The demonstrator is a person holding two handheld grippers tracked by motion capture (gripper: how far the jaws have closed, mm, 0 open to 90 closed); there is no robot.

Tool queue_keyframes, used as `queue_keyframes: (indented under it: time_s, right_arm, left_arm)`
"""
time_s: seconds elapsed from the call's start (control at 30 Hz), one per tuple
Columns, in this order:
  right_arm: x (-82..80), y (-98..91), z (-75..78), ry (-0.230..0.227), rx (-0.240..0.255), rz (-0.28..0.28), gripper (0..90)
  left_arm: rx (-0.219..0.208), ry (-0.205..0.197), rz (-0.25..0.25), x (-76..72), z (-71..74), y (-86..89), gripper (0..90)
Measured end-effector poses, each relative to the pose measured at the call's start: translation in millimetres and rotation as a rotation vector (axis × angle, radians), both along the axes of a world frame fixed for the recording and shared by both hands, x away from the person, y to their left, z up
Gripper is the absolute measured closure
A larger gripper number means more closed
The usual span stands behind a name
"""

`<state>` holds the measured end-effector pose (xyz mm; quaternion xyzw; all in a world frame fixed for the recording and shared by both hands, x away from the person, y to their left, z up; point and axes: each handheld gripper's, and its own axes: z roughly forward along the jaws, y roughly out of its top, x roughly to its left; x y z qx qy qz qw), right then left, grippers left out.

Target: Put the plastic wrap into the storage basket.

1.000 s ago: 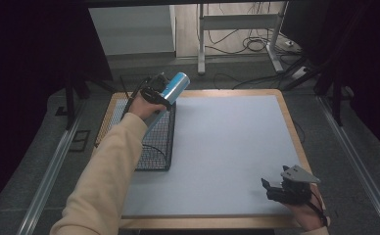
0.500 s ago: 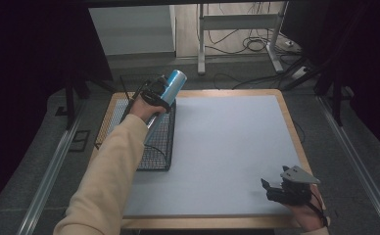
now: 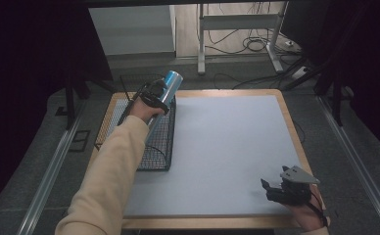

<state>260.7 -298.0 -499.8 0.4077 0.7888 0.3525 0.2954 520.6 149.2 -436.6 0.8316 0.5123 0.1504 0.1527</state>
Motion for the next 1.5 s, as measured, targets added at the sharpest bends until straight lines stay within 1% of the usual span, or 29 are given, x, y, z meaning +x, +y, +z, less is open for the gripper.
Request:
queue_keyframes:
  time_s: [0.13, 0.2, 0.23, 0.3, 0.33, 0.4, 0.47, 0.53, 0.6, 0.73, 0.83, 0.87, 0.93, 1.03, 1.07, 1.13, 1.23, 1.3, 1.37, 1.4, 1.5]
  right_arm:
    - [-0.3, -0.1, 0.2, -0.001, 0.0, -0.001, 13.9]
    - [-0.3, -0.1, 0.5, -0.003, 0.0, -0.001, 13.9]
    - [-0.2, -0.2, 0.6, -0.004, 0.0, -0.001, 13.9]
    - [-0.1, -0.5, 0.8, -0.005, 0.0, -0.002, 13.9]
    - [0.0, -0.7, 0.7, -0.005, 0.0, -0.004, 13.9]
    - [0.3, -1.5, 0.7, -0.004, 0.002, -0.007, 13.9]
    - [1.0, -2.7, 0.7, -0.004, 0.006, -0.012, 13.9]
    - [2.2, -3.7, 0.6, -0.003, 0.01, -0.02, 13.9]
    - [3.8, -3.8, 0.7, -0.006, 0.009, -0.023, 13.9]
    - [4.2, -0.5, 1.7, -0.013, 0.006, -0.014, 13.9]
    - [5.2, 1.7, 2.4, -0.014, 0.01, -0.009, 13.9]
    - [5.8, 2.4, 2.5, -0.016, 0.01, -0.006, 13.9]
    - [6.6, 3.6, 2.7, -0.017, 0.01, 0.002, 13.9]
    - [6.1, 4.1, 3.1, -0.017, 0.014, 0.005, 13.9]
    - [5.8, 3.6, 3.4, -0.019, 0.014, 0.007, 13.9]
    - [4.6, 3.3, 4.6, -0.023, 0.019, 0.004, 13.9]
    - [2.9, 4.1, 5.4, -0.028, 0.012, 0.009, 13.9]
    - [2.4, 4.7, 5.7, -0.03, 0.012, 0.009, 13.9]
    - [1.0, 5.9, 6.9, -0.033, 0.011, 0.008, 13.9]
    - [0.7, 6.2, 7.3, -0.036, 0.01, 0.008, 13.9]
    - [-0.8, 7.3, 7.8, -0.038, 0.009, 0.01, 13.9]
  left_arm:
    - [-0.006, -0.003, -0.001, -0.4, -0.3, 0.6, 31.4]
    - [-0.03, -0.012, -0.001, -0.7, 0.8, 2.0, 30.0]
    - [-0.038, -0.016, 0.001, -1.3, 3.5, 2.0, 27.1]
    - [-0.027, -0.03, 0.003, -2.9, 6.8, 1.3, 23.1]
    - [-0.034, -0.038, 0.009, -4.6, 8.7, 1.6, 21.4]
    - [-0.058, -0.029, 0.01, -7.7, 12.9, 2.7, 16.9]
    - [-0.071, -0.049, 0.011, -12.8, 18.0, 3.8, 15.1]
    - [-0.106, -0.064, 0.0, -19.1, 24.0, 5.1, 14.6]
    - [-0.127, -0.076, -0.011, -25.7, 29.6, 6.0, 13.1]
    - [-0.196, -0.115, -0.026, -39.9, 40.6, 6.9, 12.6]
    - [-0.229, -0.132, -0.052, -50.6, 48.5, 4.0, 12.7]
    - [-0.248, -0.145, -0.058, -55.4, 51.8, 1.7, 12.8]
    - [-0.263, -0.156, -0.076, -62.2, 56.4, -1.7, 13.0]
    - [-0.265, -0.162, -0.104, -75.4, 61.8, -11.7, 13.4]
    - [-0.28, -0.173, -0.12, -81.5, 64.1, -16.3, 13.7]
    - [-0.298, -0.179, -0.146, -89.8, 66.8, -23.0, 13.9]
    - [-0.316, -0.192, -0.197, -105.9, 67.7, -36.9, 14.2]
    - [-0.322, -0.194, -0.248, -119.9, 67.0, -47.5, 14.4]
    - [-0.336, -0.2, -0.269, -131.8, 66.0, -55.5, 14.9]
    - [-0.34, -0.195, -0.294, -139.8, 64.7, -60.2, 15.1]
    - [-0.342, -0.186, -0.33, -158.4, 58.0, -69.6, 15.1]
